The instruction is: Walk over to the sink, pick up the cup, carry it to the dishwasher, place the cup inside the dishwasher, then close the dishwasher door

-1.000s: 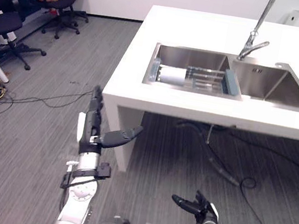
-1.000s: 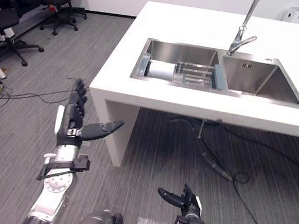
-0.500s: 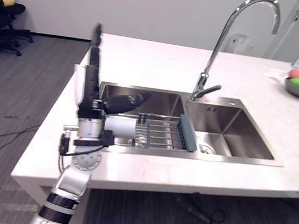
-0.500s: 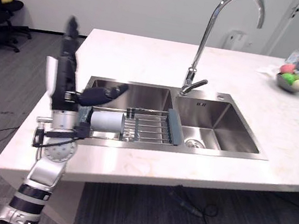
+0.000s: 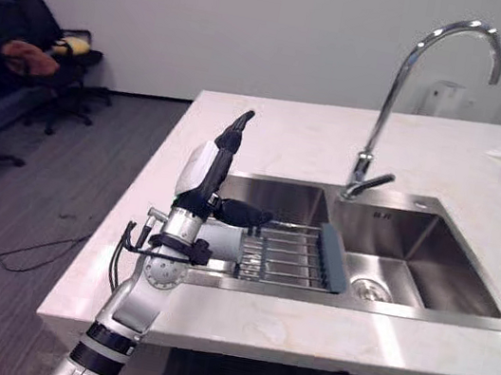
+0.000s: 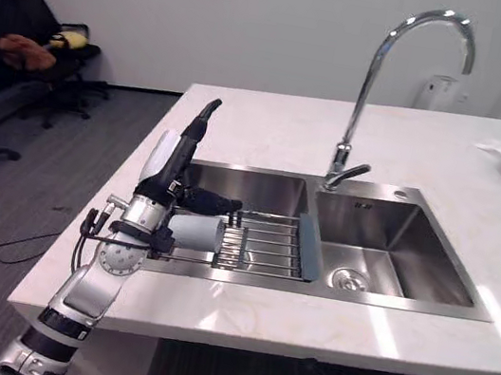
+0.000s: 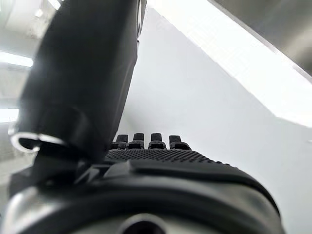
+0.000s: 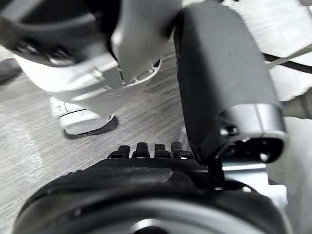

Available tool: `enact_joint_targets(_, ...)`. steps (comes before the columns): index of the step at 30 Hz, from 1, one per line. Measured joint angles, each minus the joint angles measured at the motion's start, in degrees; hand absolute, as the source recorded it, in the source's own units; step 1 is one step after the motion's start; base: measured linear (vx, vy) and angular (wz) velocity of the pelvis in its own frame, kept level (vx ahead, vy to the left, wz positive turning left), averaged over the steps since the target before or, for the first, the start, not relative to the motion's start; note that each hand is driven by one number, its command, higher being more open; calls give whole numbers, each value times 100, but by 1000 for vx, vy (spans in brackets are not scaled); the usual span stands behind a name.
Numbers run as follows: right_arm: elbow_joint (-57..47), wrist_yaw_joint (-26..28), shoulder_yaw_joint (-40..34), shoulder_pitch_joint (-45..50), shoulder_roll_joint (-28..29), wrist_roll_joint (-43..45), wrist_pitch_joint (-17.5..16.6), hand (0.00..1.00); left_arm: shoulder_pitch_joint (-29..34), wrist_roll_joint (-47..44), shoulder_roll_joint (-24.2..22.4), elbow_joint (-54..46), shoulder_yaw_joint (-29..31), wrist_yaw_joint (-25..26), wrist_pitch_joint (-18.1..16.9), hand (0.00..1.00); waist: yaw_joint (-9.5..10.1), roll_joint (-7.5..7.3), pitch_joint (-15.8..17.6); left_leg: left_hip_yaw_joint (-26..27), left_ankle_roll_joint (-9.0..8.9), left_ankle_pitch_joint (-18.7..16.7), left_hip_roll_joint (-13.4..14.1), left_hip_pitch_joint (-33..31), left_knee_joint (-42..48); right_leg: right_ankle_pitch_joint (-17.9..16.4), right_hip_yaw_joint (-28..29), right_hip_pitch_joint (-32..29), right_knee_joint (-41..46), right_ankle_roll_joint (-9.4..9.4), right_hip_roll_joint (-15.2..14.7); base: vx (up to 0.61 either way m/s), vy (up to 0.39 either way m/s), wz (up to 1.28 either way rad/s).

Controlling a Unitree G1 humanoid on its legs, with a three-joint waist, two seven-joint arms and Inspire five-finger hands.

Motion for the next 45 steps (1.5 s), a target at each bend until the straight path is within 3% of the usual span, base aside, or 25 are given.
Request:
enact_joint_targets(4,143,12,-193,-79,85,-121,-86,100,-128,302,459,41,-6,-426,222,100,-108,31,90,167,-53,288,-76,288,-556,281,40,197,-377,-84,69,17,17,-5)
enact_joint_targets(11,142,5,-224,-107,158,-282,-216,100,-275,534,1061,396,-125,-1093,248,100,-249,8,153,229,-55,297,-194,333,-878,863,94,443,-1265,-35,162,-43,44,-4)
enact_joint_targets(16,91,-30,-224,-118,179,-334,-202,100,-283,726,1345,591,-451,-1444,325,100,-295,19,216,269,-177,-30,-140,356,-906,1038,98,499,-1447,29,215,-74,64,-2)
enact_joint_targets(17,82,-36,-216,-121,204,-344,-202,100,-282,765,1380,615,-514,-1506,324,100,-281,-34,236,322,-171,-74,-157,364,-874,1069,143,498,-1468,47,217,-52,31,-11)
enact_joint_targets(26,-240,-134,112,-102,207,-335,-36,100,-301,857,1333,1101,-543,-1354,409,100,-454,-41,307,497,-106,-246,-225,334,-749,1144,346,399,-1445,118,148,2,47,-13)
enact_joint_targets(35,-240,-174,175,-116,188,-336,-13,100,-306,935,1128,1492,-540,-769,483,100,-451,-73,361,522,-106,-242,-321,337,-754,1147,369,390,-1447,127,108,15,18,-1)
enact_joint_targets(41,-280,-183,319,-160,179,-350,17,100,-299,1346,852,1913,-547,-739,511,100,-455,-168,465,542,-97,-254,-285,331,-744,1130,383,377,-1477,160,92,-71,-19,-1)
enact_joint_targets(45,-403,-187,426,-158,137,-502,31,100,-297,1700,802,2068,-549,-698,557,100,-481,-148,495,575,-129,-284,-228,332,-730,1114,416,373,-1477,157,150,-42,-35,-6)
